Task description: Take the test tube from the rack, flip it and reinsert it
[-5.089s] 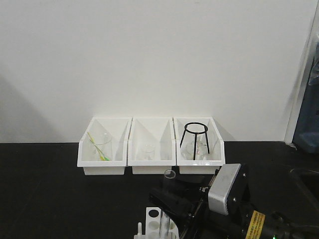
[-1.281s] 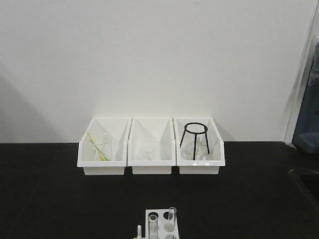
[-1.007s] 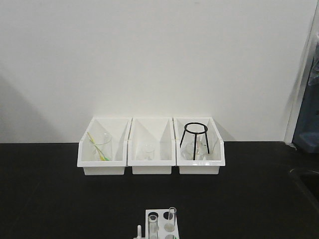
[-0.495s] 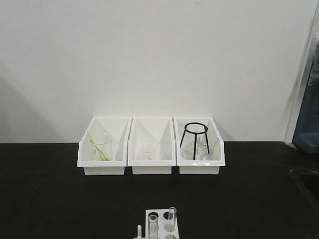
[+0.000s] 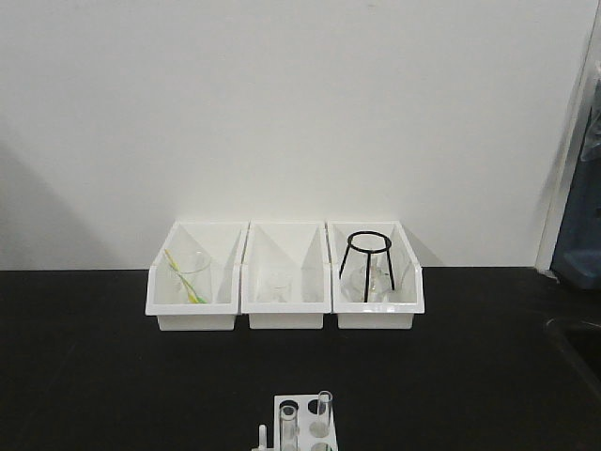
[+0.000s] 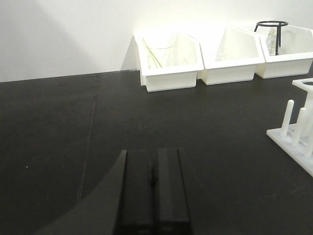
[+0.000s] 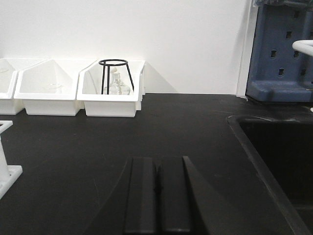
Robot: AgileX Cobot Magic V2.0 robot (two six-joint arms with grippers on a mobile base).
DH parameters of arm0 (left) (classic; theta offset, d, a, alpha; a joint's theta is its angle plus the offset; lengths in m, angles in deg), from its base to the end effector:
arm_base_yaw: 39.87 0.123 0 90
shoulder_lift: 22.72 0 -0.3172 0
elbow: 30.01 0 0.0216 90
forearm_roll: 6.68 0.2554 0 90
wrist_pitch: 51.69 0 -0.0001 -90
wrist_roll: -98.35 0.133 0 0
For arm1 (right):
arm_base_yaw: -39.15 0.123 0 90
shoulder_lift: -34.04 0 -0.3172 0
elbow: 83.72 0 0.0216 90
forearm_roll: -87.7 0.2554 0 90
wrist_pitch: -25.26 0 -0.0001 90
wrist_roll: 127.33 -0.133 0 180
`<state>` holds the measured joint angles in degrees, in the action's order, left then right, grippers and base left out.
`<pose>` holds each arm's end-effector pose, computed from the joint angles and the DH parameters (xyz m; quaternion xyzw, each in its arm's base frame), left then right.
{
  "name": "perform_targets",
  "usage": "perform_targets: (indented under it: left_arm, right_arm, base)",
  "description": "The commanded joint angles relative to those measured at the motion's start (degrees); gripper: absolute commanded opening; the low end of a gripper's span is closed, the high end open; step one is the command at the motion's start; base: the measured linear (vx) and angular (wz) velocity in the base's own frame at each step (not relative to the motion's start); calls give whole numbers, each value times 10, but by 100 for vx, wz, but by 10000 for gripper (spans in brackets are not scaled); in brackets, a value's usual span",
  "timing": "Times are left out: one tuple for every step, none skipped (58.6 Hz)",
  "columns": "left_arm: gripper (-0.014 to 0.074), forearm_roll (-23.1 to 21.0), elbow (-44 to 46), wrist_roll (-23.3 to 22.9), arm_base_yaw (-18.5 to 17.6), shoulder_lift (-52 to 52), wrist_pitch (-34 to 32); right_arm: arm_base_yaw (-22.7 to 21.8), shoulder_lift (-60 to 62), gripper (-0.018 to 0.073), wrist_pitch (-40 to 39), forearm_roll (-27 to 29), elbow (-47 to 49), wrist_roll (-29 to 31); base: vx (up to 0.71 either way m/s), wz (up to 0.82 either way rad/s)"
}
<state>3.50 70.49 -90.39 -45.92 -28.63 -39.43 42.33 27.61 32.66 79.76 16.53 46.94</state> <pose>0.0692 -0.0023 0.1802 0.0353 0.7509 -0.0137 0.6594 0.0709 0.0016 0.1889 -0.0277 0.7279 -0.0003 0.6851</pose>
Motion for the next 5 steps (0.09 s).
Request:
perform_targets:
  left_arm:
    - [-6,-3,2,-5,0,4,-44]
    - [-6,-3,2,-5,0,4,-44]
    - [-6,-3,2,-5,0,4,-44]
    - [-6,-3,2,-5,0,4,-44]
    - [-6,-3,2,-5,0,4,-44]
  right_arm:
    - [-2,8,-11,-46,-7,-1,4]
    - [-2,8,-11,-46,-7,-1,4]
    - [-2,8,-11,-46,-7,-1,4]
    - [-2,8,-11,-46,-7,-1,4]
    - [-2,8,-11,-46,-7,-1,4]
  base:
    - [0,0]
    - [0,0]
    - [0,0]
    - [0,0]
    - [0,0]
